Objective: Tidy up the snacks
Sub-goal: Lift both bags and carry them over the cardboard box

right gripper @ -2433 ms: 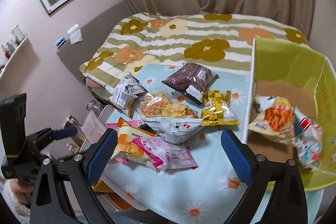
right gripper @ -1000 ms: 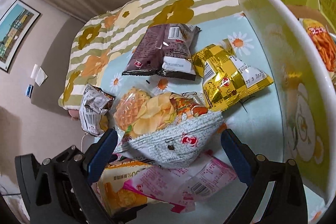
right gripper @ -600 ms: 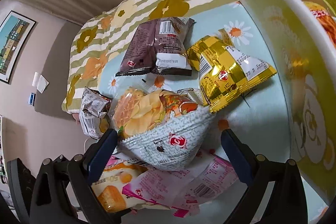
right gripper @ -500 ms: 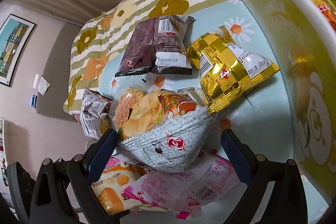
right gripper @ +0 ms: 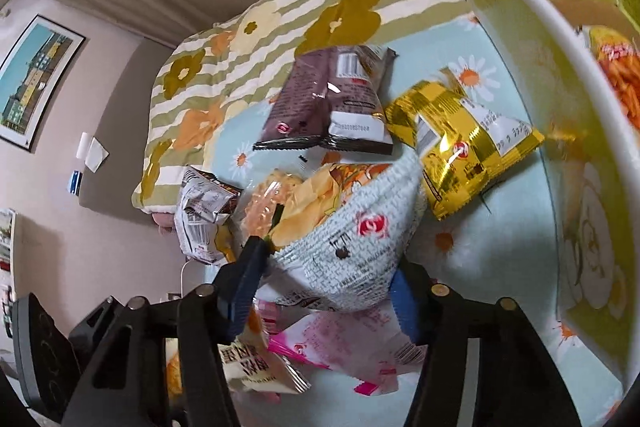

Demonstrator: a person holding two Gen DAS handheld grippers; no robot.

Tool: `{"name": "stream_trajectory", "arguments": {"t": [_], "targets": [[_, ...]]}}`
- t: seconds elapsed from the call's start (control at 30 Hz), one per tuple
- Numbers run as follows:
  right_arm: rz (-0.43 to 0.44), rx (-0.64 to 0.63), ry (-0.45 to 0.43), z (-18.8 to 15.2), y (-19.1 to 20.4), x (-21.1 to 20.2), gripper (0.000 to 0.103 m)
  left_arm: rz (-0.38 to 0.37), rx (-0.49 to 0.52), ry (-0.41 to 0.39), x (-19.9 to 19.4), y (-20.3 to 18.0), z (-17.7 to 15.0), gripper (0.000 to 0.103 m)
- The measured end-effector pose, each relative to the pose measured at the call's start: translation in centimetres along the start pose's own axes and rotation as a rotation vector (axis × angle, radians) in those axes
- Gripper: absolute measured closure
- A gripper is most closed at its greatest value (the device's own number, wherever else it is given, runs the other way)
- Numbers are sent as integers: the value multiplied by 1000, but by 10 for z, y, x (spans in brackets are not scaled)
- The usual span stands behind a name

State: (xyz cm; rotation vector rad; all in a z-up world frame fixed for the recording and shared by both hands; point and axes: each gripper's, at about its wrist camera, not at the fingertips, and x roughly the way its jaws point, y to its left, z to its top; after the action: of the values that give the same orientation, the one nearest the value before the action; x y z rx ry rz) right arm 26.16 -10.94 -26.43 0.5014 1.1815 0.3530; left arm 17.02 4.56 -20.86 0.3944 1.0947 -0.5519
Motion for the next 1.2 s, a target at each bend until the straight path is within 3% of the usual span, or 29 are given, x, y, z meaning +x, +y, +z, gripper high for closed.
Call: {"name": "stream_trajectory", "arguments": {"t": [0.27,0.6,0.87,1.2], "targets": [[55,-28,-54,-1,15,-28,54,59,-66,-52,-30,12,-1,27],[127,-63,-176,15,22,-86,55,70,-162,-158,-60,26,21,27],[180,-92,-266,53,-1,-141,55,137,-174,-249,-77,10,84,27],[155,-116,-337,103,-68,-212,55,101,-227,-337,-61,-44,200,27]]}}
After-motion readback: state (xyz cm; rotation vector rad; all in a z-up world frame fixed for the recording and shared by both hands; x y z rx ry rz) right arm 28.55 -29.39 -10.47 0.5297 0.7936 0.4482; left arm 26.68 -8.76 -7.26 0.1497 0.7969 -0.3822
